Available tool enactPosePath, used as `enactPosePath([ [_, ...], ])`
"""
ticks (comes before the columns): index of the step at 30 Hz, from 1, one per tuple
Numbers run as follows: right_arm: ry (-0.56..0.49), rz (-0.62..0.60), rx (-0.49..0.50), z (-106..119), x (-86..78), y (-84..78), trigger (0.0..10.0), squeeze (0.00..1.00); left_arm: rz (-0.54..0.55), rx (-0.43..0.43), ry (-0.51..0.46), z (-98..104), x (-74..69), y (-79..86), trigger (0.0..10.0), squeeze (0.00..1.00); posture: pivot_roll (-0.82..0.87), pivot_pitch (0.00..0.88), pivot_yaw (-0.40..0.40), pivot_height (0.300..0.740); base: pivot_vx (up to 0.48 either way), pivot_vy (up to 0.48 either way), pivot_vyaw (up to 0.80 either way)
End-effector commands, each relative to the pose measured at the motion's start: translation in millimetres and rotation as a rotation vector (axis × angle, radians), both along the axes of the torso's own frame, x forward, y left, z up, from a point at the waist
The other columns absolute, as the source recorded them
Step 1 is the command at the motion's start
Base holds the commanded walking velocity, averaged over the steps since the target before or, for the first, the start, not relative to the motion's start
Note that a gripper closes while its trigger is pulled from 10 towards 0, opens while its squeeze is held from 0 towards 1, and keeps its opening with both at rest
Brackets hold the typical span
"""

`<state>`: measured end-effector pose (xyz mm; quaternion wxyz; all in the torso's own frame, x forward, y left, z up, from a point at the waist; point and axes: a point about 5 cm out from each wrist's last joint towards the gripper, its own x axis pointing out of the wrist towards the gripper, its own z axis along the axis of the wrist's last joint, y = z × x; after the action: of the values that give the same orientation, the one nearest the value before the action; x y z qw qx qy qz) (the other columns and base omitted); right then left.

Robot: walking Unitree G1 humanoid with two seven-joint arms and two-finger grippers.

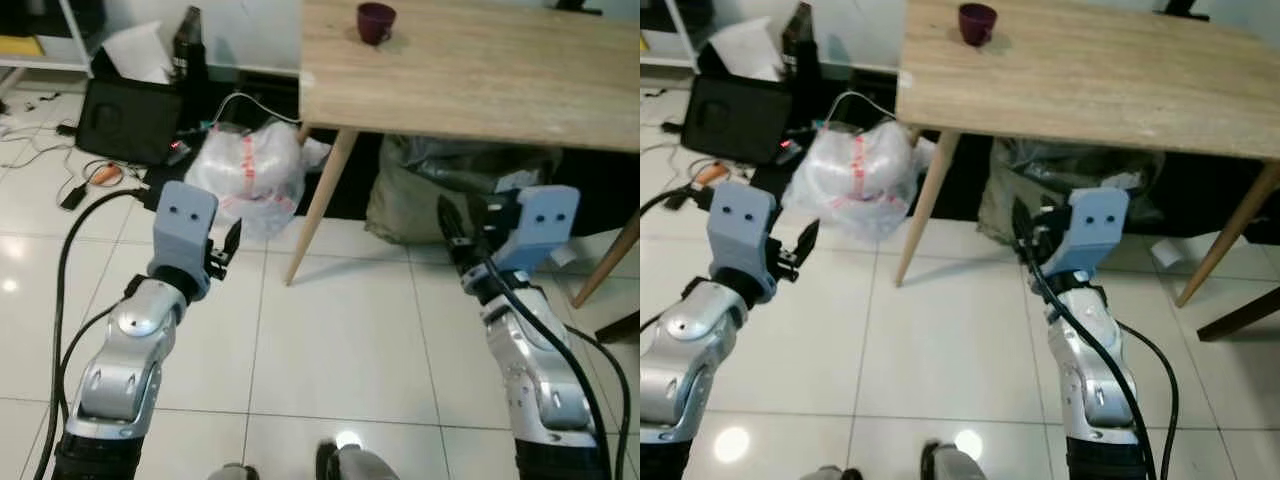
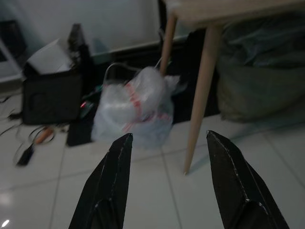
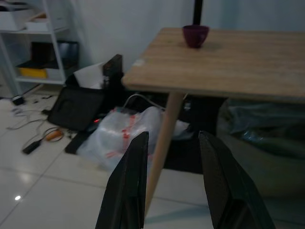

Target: Setting the table

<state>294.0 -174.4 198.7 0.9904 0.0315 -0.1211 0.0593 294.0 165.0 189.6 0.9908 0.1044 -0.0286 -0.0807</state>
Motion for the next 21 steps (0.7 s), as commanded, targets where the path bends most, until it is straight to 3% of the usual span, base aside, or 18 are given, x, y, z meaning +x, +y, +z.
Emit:
enactPosePath([
  [1,0.012,-0.02,-0.003,-2.1,-1.4,-5.6,10.0,0.0,-0.011,0.001,0.021,-5.0,-0.9,-3.4,10.0,0.0,-0.1,0.094,0.015,0.74,0.0,0.0,0.0],
  [21,0.027,-0.038,0.013,-3.8,-0.9,-8.6,10.0,0.0,-0.017,-0.021,0.051,-6.5,1.9,-4.9,10.0,0.0,-0.1,0.096,0.026,0.74,0.0,0.0,-0.03],
])
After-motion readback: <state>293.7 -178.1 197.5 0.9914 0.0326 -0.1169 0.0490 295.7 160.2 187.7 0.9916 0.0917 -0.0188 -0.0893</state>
